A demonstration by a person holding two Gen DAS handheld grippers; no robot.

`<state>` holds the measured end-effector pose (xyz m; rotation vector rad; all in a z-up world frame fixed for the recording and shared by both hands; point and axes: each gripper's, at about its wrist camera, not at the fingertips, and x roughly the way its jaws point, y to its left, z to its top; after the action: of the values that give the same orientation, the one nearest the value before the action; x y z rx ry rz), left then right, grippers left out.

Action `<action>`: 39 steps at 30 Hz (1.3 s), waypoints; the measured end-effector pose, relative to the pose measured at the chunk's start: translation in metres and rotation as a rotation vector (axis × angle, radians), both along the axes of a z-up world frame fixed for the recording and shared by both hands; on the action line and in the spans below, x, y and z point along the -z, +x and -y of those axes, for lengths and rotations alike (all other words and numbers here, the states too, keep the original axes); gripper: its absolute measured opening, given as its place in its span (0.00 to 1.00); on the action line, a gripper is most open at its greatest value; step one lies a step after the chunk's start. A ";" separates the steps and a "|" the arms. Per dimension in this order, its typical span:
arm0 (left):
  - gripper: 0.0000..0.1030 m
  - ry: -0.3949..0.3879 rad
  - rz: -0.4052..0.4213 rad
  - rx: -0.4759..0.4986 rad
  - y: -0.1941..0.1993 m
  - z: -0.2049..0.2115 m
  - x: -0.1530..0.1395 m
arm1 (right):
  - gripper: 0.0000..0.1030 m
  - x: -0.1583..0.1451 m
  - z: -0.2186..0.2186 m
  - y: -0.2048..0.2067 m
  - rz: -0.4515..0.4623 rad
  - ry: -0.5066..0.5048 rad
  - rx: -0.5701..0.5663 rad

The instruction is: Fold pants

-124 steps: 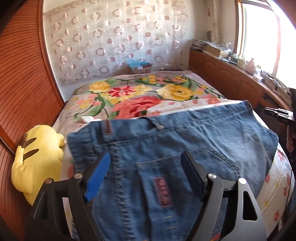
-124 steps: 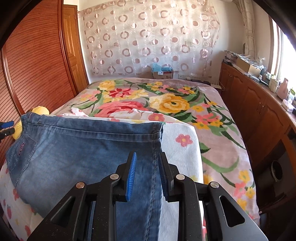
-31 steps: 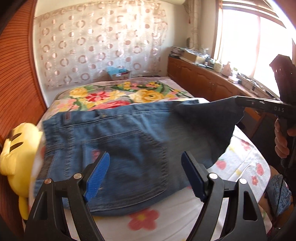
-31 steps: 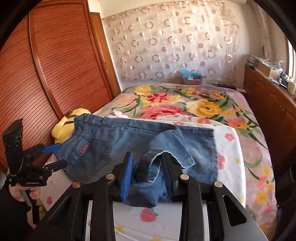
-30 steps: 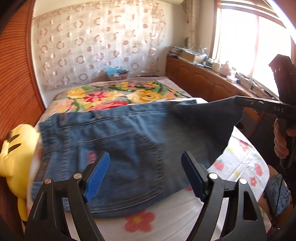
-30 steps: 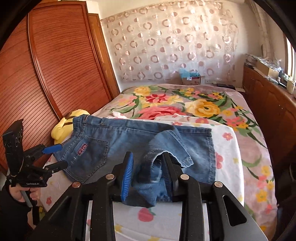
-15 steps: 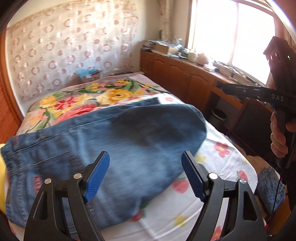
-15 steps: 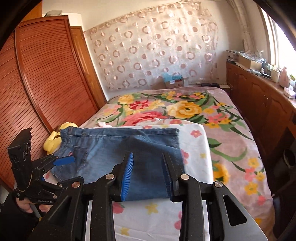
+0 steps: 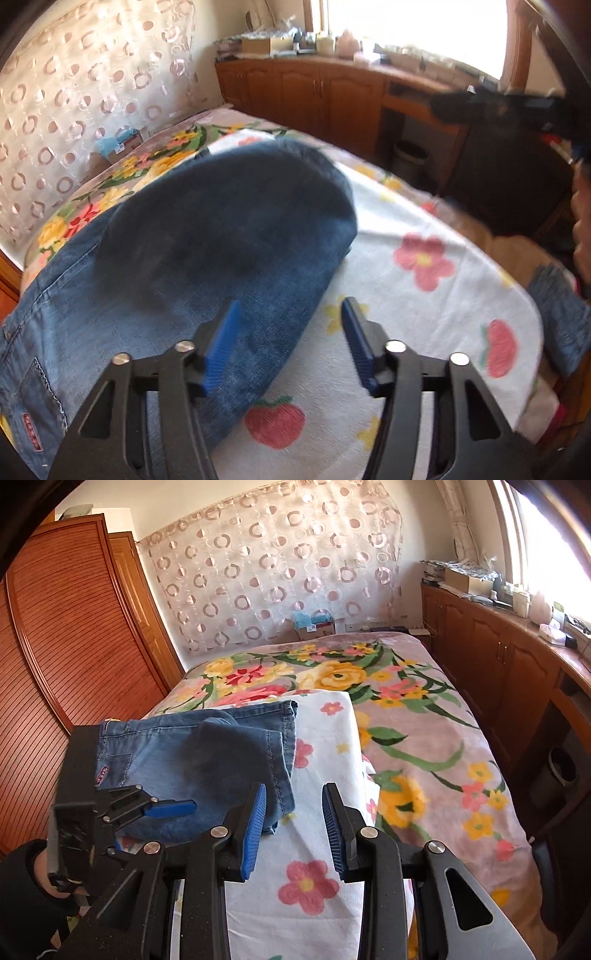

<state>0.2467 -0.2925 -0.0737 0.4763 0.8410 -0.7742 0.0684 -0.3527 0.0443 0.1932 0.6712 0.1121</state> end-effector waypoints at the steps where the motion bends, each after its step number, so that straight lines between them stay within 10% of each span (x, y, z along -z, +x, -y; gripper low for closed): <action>1: 0.44 0.006 0.001 0.000 0.000 0.001 0.002 | 0.31 0.000 0.002 -0.002 -0.001 0.003 0.001; 7: 0.07 -0.078 -0.021 -0.001 0.001 -0.013 -0.009 | 0.31 0.004 0.003 0.000 -0.018 0.002 0.003; 25: 0.03 -0.303 0.134 -0.317 0.030 -0.221 -0.107 | 0.32 0.014 -0.033 0.048 -0.033 0.009 -0.084; 39: 0.03 -0.272 0.097 -0.542 0.035 -0.356 -0.077 | 0.31 0.034 -0.079 0.098 -0.052 0.020 -0.236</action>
<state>0.2813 0.0634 0.0033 0.0329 0.7149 -0.3505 0.1664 -0.2739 0.0098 0.1355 0.7438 0.3409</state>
